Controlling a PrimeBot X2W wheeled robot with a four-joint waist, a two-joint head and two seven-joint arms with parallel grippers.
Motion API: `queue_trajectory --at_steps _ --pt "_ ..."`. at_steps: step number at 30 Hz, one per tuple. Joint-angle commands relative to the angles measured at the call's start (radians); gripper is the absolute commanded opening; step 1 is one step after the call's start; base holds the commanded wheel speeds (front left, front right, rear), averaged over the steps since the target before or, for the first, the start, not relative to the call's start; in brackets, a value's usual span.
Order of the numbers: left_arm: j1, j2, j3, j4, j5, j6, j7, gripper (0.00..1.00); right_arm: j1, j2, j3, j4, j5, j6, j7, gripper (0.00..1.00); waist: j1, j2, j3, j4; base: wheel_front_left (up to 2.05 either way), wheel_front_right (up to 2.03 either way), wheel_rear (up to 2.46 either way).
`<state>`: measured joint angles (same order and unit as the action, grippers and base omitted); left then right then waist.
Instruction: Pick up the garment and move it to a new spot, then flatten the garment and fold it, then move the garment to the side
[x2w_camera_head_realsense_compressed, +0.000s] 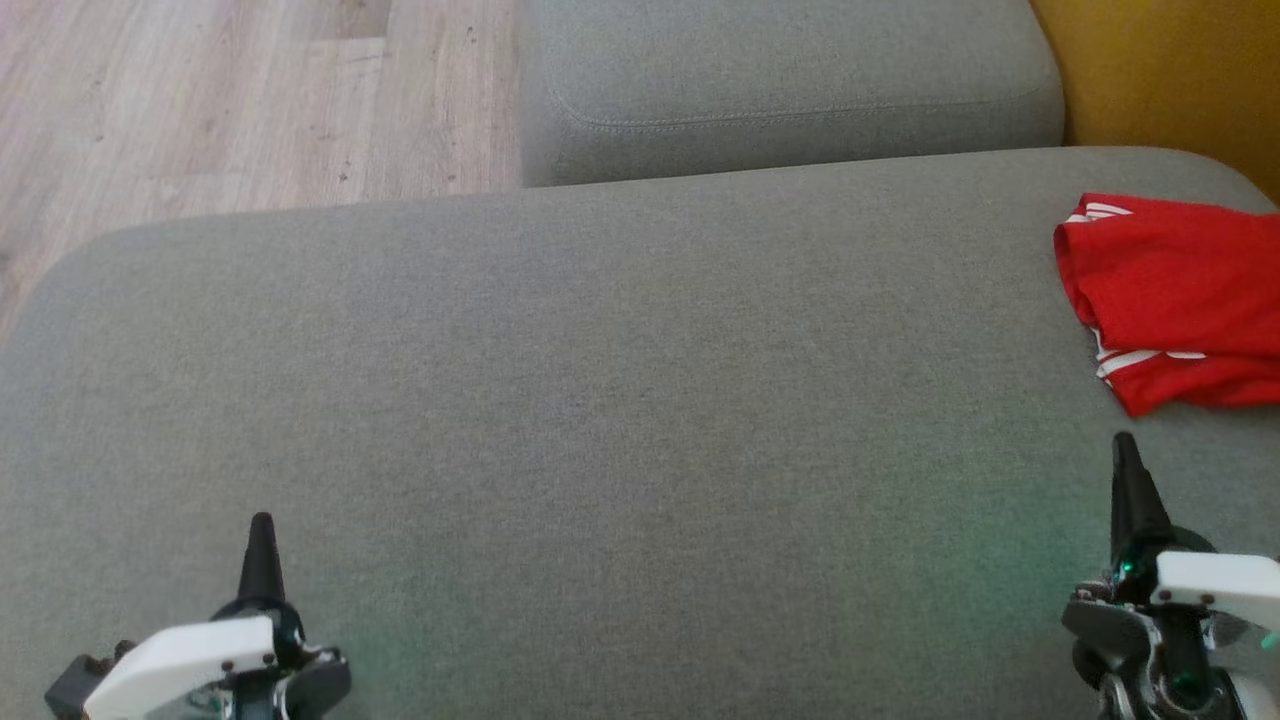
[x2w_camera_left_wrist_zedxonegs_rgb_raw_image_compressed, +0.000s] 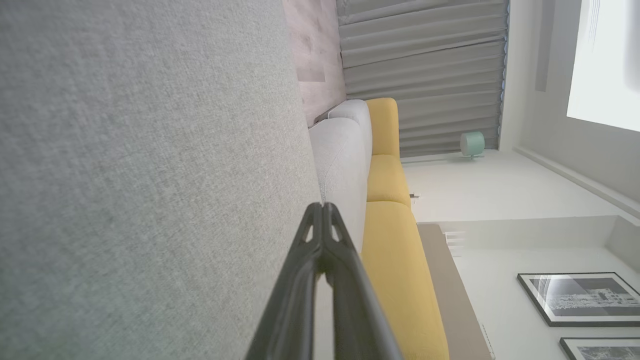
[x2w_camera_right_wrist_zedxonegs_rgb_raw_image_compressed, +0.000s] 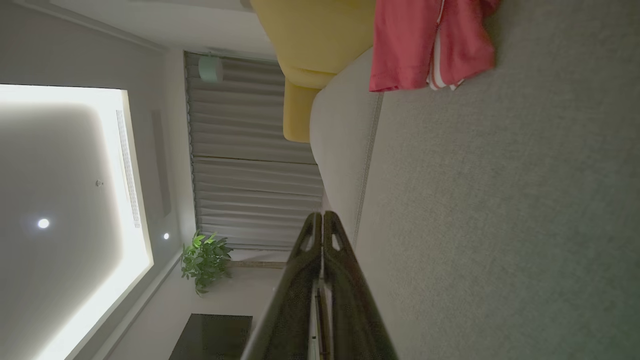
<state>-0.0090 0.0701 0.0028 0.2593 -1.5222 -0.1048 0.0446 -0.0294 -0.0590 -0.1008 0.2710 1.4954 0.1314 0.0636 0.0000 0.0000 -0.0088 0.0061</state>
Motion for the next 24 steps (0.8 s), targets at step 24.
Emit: queue_trajectory --at_steps 24 --pt "-0.096 0.005 0.077 -0.016 -0.114 -0.026 0.042 0.0 -0.077 0.0 -0.002 -0.027 0.123 -0.001 0.041 0.0 0.0 0.0 0.012 -0.006 0.0 0.0 0.0"
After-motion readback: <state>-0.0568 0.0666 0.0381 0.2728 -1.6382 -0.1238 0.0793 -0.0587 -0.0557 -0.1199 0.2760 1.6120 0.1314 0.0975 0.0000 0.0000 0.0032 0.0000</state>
